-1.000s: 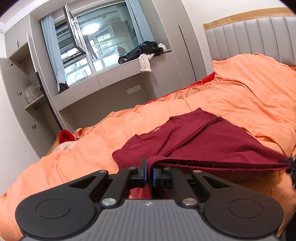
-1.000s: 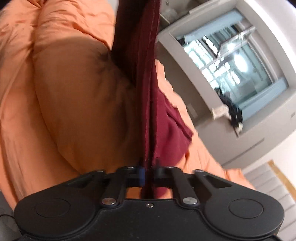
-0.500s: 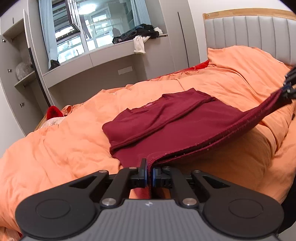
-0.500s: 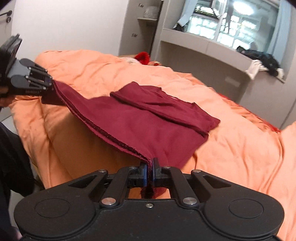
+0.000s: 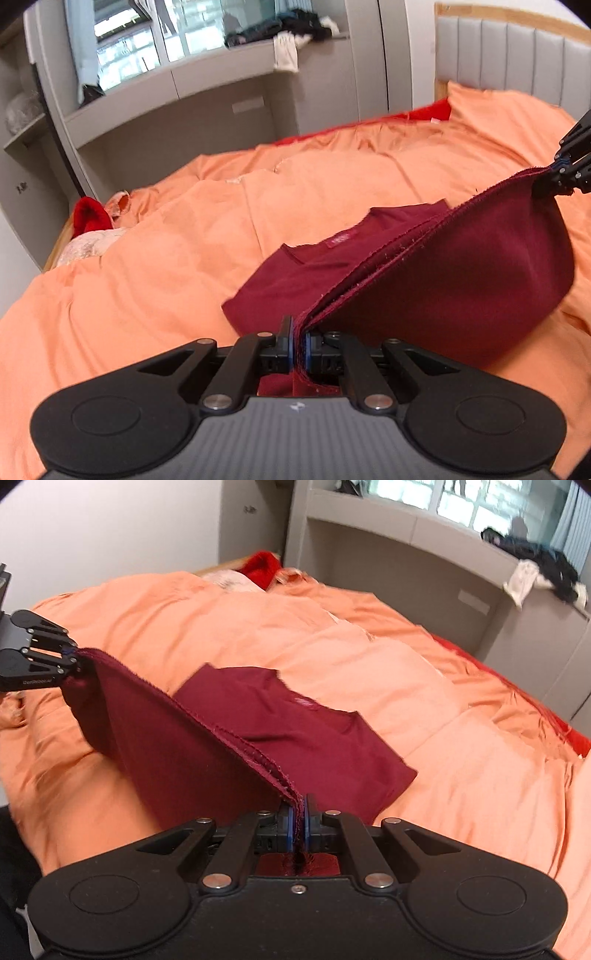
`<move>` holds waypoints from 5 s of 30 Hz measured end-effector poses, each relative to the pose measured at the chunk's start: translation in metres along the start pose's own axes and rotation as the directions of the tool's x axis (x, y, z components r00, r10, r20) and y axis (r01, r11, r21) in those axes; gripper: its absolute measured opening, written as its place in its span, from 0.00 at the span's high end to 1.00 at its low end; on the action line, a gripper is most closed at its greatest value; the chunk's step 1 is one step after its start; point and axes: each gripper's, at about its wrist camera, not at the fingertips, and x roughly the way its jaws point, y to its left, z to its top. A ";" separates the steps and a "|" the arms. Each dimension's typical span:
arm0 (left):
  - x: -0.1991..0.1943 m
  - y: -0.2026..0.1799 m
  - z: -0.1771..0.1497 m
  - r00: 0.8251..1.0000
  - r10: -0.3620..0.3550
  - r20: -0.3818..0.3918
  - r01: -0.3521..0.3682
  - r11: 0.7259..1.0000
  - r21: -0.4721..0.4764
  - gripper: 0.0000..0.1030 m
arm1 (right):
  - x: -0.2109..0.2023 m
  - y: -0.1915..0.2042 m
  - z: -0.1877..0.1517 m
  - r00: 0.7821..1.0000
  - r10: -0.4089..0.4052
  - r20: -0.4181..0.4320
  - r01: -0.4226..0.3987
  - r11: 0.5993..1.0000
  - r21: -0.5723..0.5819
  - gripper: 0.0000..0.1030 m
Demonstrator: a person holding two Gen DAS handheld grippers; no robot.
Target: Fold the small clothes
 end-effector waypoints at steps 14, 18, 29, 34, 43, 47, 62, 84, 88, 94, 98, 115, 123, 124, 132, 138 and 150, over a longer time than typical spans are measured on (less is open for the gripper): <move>0.199 0.065 0.040 0.967 -0.137 -0.216 0.116 0.987 -0.109 0.92 | 0.174 -0.121 0.051 0.984 0.124 -0.129 -0.089 0.964 0.251 0.96; 0.229 0.080 0.028 0.960 -0.171 -0.221 0.138 0.978 -0.157 0.55 | 0.217 -0.138 0.043 0.975 0.164 -0.152 -0.111 0.946 0.306 0.96; 0.188 0.154 0.013 0.986 -0.162 0.030 0.161 0.908 -0.388 0.00 | 0.208 -0.189 0.010 0.990 0.102 0.102 -0.140 0.859 0.492 0.44; 0.218 0.141 0.005 0.979 -0.185 -0.088 0.129 0.890 -0.438 0.00 | 0.197 -0.188 -0.006 0.973 0.171 0.156 -0.227 0.833 0.504 0.47; 0.217 0.168 -0.014 0.949 -0.275 0.156 0.305 0.672 -0.675 0.01 | 0.239 -0.177 -0.002 0.978 0.168 0.121 -0.207 0.823 0.529 0.60; 0.197 0.174 -0.028 0.956 -0.228 0.184 0.293 0.715 -0.635 0.01 | 0.261 -0.171 0.003 0.971 0.190 0.148 -0.240 0.818 0.523 0.84; 0.213 0.104 -0.025 0.996 -0.078 0.039 0.087 0.929 -0.359 0.20 | 0.203 -0.222 -0.028 0.912 0.224 0.342 -0.399 0.673 0.623 0.95; 0.086 0.072 -0.117 0.973 -0.165 0.163 0.216 0.899 -0.382 0.03 | 0.125 -0.146 -0.112 0.921 0.236 0.312 -0.383 0.704 0.599 0.64; 0.082 0.053 -0.140 0.966 -0.201 0.164 0.256 0.848 -0.464 0.13 | 0.106 -0.095 -0.130 0.952 0.153 0.265 -0.283 0.771 0.570 0.64; 0.086 0.055 -0.147 0.932 -0.313 0.182 0.359 0.737 -0.572 0.22 | 0.095 -0.075 -0.130 0.946 0.134 0.294 -0.294 0.734 0.613 0.64; 0.105 0.063 -0.152 0.938 -0.321 0.128 0.324 0.692 -0.645 0.47 | 0.089 -0.085 -0.140 0.945 0.096 0.313 -0.289 0.695 0.659 0.67; 0.132 0.078 -0.174 0.921 -0.370 0.121 0.339 0.612 -0.715 0.95 | 0.100 -0.095 -0.160 0.913 0.174 0.369 -0.397 0.589 0.704 0.75; 0.117 0.089 -0.168 0.921 -0.381 0.088 0.331 0.642 -0.691 0.96 | 0.096 -0.095 -0.164 0.924 0.175 0.339 -0.374 0.591 0.715 0.97; 0.115 0.091 -0.168 0.919 -0.385 0.085 0.332 0.639 -0.694 0.96 | 0.093 -0.097 -0.165 0.917 0.178 0.356 -0.391 0.579 0.716 0.97; 0.137 0.097 -0.186 0.910 -0.413 0.020 0.295 0.614 -0.732 0.96 | 0.096 -0.105 -0.183 0.922 0.186 0.338 -0.384 0.532 0.754 0.97; 0.130 0.101 -0.188 0.916 -0.396 0.058 0.309 0.608 -0.731 0.88 | 0.108 -0.107 -0.201 0.932 0.198 0.305 -0.364 0.523 0.771 0.97; -0.005 0.071 -0.157 0.991 0.081 0.102 0.006 0.756 -0.655 0.01 | 0.018 -0.071 -0.181 0.964 -0.038 0.263 -0.167 0.683 0.711 0.14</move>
